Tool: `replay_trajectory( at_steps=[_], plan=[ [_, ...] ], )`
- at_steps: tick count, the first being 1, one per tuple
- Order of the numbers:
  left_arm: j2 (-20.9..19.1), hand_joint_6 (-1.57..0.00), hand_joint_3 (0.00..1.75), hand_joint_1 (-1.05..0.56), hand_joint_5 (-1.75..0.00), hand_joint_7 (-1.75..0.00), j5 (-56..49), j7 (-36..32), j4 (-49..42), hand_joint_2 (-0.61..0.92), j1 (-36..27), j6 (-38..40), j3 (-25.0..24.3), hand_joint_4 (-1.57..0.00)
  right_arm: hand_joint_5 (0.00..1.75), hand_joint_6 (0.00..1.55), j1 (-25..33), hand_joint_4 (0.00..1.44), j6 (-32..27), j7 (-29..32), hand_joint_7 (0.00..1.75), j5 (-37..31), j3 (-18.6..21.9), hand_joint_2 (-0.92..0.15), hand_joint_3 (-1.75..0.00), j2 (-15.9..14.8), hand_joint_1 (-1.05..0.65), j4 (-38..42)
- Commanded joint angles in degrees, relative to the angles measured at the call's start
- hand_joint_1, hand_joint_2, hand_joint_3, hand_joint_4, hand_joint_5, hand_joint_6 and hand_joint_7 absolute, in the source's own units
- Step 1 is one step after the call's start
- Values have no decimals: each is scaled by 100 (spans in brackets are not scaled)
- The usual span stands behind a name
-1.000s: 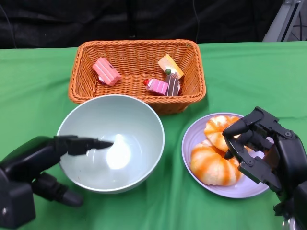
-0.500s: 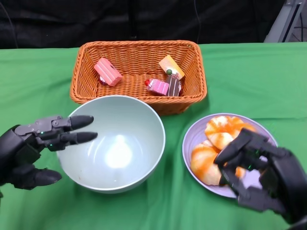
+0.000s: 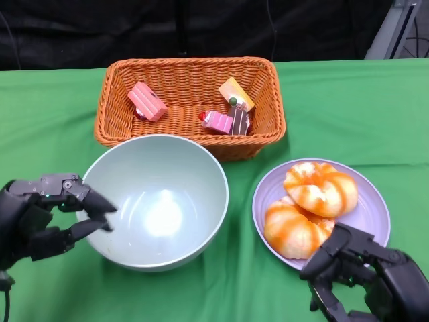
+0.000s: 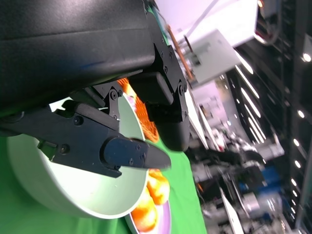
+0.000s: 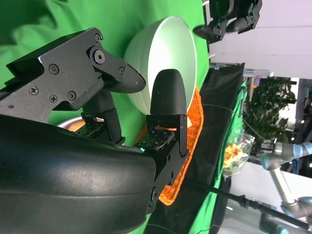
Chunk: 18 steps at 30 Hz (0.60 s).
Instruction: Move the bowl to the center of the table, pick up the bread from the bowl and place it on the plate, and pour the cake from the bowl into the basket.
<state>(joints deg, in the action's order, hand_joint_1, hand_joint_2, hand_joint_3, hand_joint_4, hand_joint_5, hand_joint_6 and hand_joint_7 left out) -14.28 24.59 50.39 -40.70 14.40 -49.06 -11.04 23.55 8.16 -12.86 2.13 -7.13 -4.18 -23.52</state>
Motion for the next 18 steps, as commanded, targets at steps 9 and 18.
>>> replay_trajectory(
  at_steps=[9, 18],
  plan=[
    [-22, -68, 138, -8, -175, -165, -298, -546, 493, 48, -433, 100, -65, -87, 171, 57, 152, 63, 233, 260, 146, -87, -56, -61, -99, 39, -1, -67],
    [38, -67, 134, -6, -175, -163, -191, -519, 210, 49, -274, 91, -141, -86, 172, 57, -59, 65, 148, 375, 149, -62, 26, -56, -110, 44, 3, -49]
  ],
)
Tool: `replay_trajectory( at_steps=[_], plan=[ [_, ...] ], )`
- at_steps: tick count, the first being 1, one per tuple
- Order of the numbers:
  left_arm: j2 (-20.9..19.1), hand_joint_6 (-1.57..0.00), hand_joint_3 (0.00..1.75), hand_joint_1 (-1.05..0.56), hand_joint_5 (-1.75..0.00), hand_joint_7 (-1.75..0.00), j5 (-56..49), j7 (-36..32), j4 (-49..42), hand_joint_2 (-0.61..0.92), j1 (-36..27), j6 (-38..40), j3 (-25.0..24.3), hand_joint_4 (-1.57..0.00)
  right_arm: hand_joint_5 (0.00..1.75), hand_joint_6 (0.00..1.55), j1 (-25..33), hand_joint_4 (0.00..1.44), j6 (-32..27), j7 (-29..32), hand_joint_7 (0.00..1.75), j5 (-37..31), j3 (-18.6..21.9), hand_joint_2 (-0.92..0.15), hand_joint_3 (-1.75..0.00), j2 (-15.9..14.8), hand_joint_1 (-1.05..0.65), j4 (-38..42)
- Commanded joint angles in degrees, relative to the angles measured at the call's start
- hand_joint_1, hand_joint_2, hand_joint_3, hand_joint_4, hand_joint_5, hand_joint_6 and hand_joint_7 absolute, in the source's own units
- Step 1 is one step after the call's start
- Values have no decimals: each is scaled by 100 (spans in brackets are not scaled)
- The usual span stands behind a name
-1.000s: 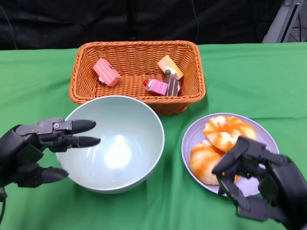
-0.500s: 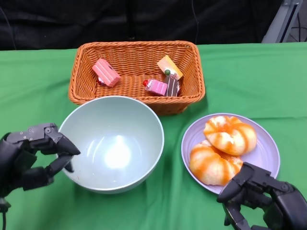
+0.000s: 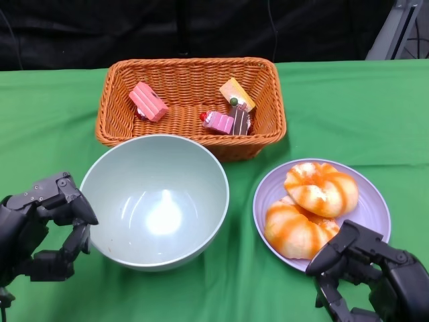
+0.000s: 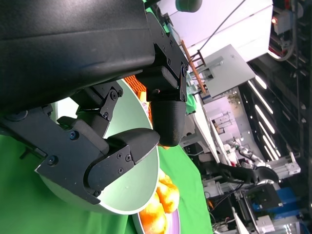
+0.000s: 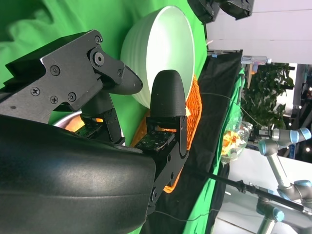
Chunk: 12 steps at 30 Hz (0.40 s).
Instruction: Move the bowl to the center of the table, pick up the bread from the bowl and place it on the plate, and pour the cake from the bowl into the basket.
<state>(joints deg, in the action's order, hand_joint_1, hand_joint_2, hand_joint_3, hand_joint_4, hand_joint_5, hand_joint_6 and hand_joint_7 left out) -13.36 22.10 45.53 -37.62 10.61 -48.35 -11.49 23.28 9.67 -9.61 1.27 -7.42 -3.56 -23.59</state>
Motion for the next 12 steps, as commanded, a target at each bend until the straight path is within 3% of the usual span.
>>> replay_trajectory(
  at_steps=[1, 12],
  plan=[
    [-53, -67, 134, -6, -175, -162, 58, -33, -113, 49, 113, 20, -100, -86, 172, 57, -45, 65, 2, 51, 149, 23, 61, -56, -110, -22, 3, -32],
    [-51, -70, 127, -11, -175, -161, -172, -126, -188, 51, 80, -215, -88, -87, 172, 59, -102, 65, 71, 25, 148, -38, 64, -53, -112, -73, 3, 25]
  ],
)
